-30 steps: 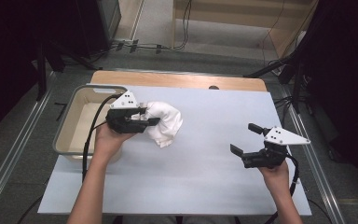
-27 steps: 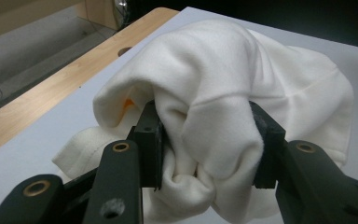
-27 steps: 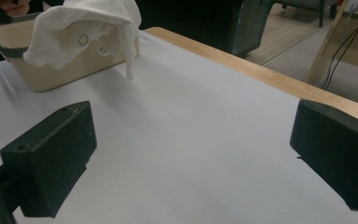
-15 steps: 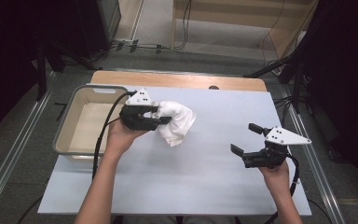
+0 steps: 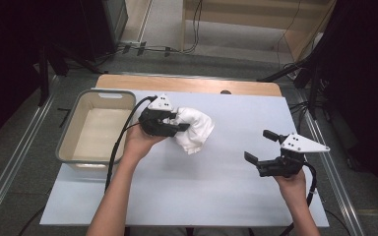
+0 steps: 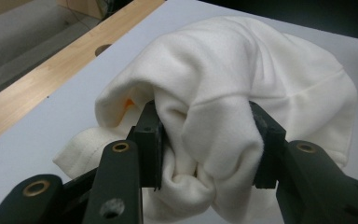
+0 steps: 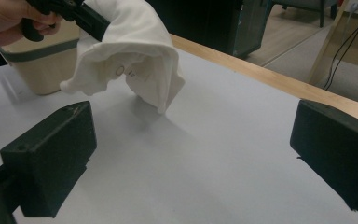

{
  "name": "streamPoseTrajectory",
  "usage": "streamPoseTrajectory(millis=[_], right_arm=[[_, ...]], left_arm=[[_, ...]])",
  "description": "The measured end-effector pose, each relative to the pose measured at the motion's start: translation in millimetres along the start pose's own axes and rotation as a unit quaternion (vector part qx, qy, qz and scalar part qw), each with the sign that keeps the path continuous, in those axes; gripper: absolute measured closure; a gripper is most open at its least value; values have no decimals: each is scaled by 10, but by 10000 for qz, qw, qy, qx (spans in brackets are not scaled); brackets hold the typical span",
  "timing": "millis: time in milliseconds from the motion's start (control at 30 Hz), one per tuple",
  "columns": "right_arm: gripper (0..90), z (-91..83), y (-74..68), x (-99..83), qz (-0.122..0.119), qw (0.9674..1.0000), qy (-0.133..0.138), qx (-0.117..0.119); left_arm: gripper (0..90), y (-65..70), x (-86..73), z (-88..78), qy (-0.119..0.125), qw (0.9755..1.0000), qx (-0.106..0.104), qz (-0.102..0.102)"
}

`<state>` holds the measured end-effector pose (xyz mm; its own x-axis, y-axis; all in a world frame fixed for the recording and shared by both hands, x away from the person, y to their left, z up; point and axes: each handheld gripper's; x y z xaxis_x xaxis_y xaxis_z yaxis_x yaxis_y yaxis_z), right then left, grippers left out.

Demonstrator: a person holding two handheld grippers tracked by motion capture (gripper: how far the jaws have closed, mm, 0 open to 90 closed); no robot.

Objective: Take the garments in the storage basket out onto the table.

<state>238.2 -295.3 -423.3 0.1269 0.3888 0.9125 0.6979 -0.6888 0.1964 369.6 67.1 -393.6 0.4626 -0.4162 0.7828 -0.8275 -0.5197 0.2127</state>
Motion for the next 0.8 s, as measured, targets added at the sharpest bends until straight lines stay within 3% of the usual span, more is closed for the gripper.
streamPoseTrajectory(millis=[800], right_arm=[[0, -11, 2, -3, 24, 10000, 26, 4]], left_arm=[[566, 26, 9, 418, -257, 9997, -19, -13]])
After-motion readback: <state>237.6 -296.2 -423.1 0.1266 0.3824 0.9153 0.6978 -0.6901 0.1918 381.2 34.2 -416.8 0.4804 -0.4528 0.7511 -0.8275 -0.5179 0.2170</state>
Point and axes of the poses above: each handheld gripper's, and its own axes: z roughly forward along the jaws, x roughly out of its top, y roughly to its right, and after that the axes turned 15 degrees about -z, right-handed
